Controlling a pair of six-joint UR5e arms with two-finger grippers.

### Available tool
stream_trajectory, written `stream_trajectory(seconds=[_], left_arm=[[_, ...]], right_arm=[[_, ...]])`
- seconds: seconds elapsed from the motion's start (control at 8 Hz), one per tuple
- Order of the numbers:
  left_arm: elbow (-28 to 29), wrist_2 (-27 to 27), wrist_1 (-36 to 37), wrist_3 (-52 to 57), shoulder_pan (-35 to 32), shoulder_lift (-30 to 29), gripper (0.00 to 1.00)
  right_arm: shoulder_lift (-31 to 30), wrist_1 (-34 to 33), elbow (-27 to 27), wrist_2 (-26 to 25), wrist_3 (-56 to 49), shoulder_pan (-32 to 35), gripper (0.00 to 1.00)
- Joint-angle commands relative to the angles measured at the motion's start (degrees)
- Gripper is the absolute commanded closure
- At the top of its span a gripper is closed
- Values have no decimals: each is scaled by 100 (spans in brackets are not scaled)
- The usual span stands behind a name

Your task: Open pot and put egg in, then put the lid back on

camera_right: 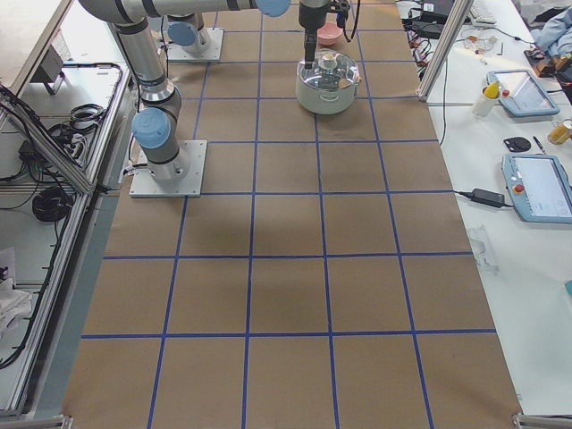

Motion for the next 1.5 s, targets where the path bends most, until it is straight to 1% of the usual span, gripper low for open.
stream_trajectory(seconds=[0.0, 0.25, 0.62, 1.38], left_arm=[[-5, 0, -2, -26, 5, -15, 0], [-5, 0, -2, -26, 5, -15, 0], [-5, 0, -2, -26, 5, -24, 0], [-13, 9, -2, -35, -4, -50, 0]], right_arm=[[-14, -3, 21, 17, -35, 16, 0], [-14, -3, 21, 17, -35, 16, 0], [48, -179, 38, 52, 26, 16, 0], [39, -197, 153, 52, -35, 16, 0]])
